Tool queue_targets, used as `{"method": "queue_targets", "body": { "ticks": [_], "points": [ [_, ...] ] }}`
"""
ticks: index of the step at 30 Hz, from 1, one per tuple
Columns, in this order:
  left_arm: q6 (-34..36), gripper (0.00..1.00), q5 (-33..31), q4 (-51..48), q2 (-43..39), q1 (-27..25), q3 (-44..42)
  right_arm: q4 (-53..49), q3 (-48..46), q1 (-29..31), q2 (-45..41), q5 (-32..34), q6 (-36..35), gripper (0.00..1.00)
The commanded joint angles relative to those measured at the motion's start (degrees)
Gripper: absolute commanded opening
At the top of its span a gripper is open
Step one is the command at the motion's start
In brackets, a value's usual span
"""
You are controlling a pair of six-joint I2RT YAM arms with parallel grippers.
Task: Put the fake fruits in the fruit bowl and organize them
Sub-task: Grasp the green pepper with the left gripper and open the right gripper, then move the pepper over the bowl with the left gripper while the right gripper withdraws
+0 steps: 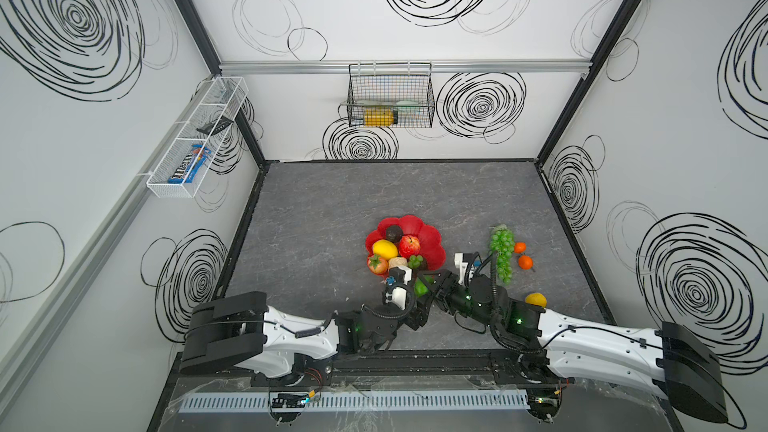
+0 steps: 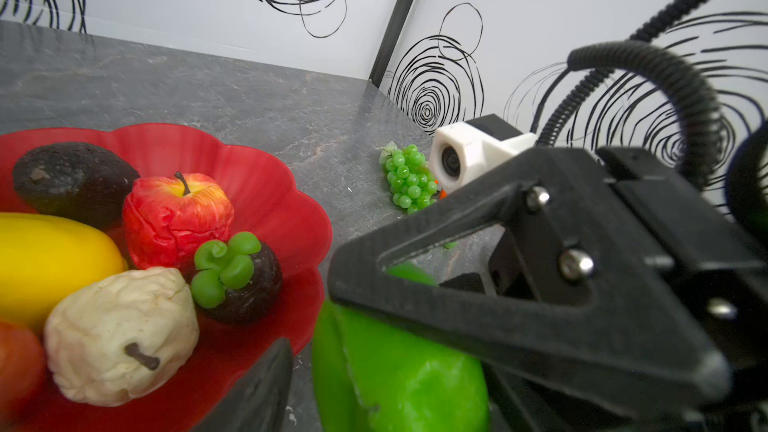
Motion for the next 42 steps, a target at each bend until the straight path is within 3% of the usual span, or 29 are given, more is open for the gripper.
{"method": "queue_targets", "body": {
  "ticks": [1,7,16,22,27,33,42],
  "points": [
    [-0.8,0.64,0.4,3.8,0.2,1.4,0.7,1.7,1.3,0.9,0.2,0.8,0.6,0.56],
    [-0.3,0.51,0.6,3.7,-0.7,1.5,0.1,-1.9,3.0,1.2,0.6,2.5,-0.5,0.63],
    [-0.4,0.47,1.6,0.3,-4.3,3.1,-1.0,-8.1,4.7,1.5,0.6,5.4,-3.6,0.85],
    [-0.5,0.47,3.8,-6.6,-7.4,5.3,-0.5,-16.0,3.9,1.1,-5.7,12.2,-8.6,1.0],
    [0.7,0.46,8.8,-16.7,-10.4,8.5,2.0,-23.9,3.6,-0.5,-13.5,15.5,-13.3,0.97],
    [3.5,0.47,16.0,-28.7,-12.0,13.2,7.3,-32.8,3.2,-7.0,-21.1,13.6,-20.4,0.97],
    [7.6,0.47,27.1,-47.2,-5.8,20.5,19.3,-44.3,0.7,-14.0,-34.5,12.1,-24.2,0.97]
  ]
}}
